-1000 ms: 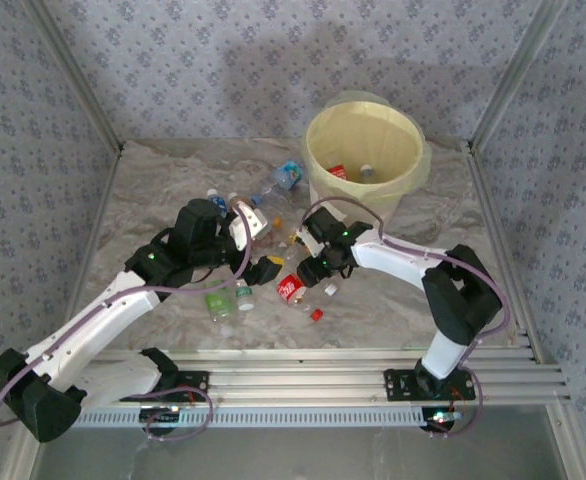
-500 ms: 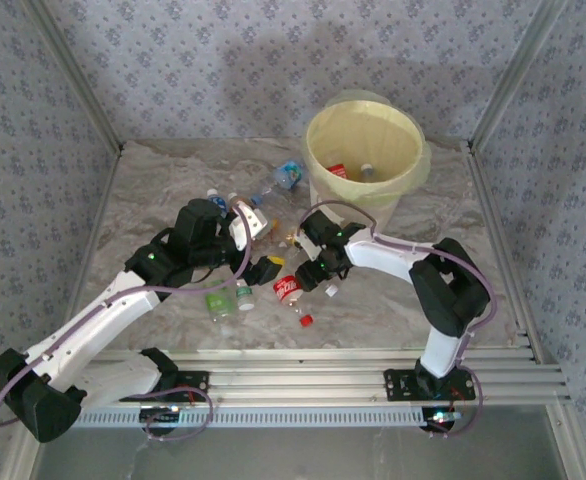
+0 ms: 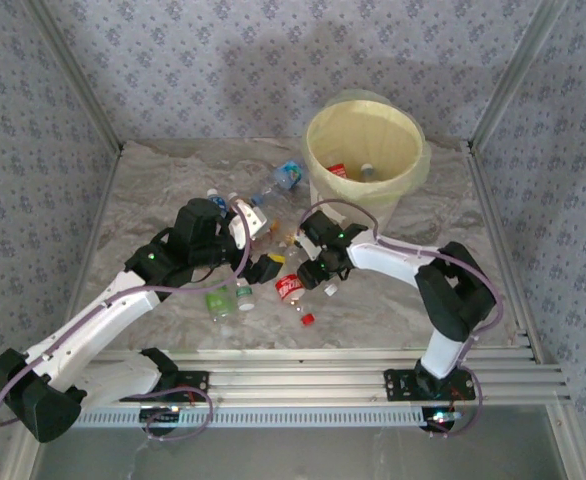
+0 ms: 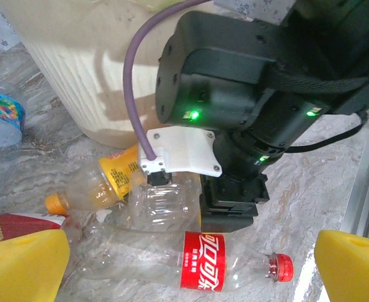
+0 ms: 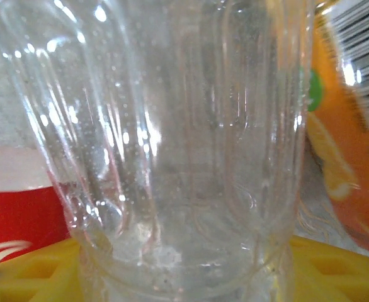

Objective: Put the plastic bottles in the bin

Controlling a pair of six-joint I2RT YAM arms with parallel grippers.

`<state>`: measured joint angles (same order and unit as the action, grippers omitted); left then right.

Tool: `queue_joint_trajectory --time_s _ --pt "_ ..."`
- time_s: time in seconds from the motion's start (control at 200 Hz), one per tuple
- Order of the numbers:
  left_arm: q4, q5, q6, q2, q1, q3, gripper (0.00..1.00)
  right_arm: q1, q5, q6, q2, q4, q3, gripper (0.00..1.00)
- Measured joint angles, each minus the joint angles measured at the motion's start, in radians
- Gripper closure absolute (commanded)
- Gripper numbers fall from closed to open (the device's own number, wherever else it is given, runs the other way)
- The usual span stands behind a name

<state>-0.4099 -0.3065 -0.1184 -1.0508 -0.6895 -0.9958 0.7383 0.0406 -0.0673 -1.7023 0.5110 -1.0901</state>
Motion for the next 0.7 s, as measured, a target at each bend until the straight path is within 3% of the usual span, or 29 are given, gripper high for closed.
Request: queue_joint_trajectory --time_s 0.33,0.7 --pt "0.053 -0.023 0.042 0.023 0.006 0.038 0.00 0.052 -0.056 -0.073 0.188 0.001 0.072 0.41" --pt "0.156 -0.136 0.135 0.067 0.090 0.069 0.00 0.098 -0.105 -0.162 0.418 0.049 0.066 0.41"
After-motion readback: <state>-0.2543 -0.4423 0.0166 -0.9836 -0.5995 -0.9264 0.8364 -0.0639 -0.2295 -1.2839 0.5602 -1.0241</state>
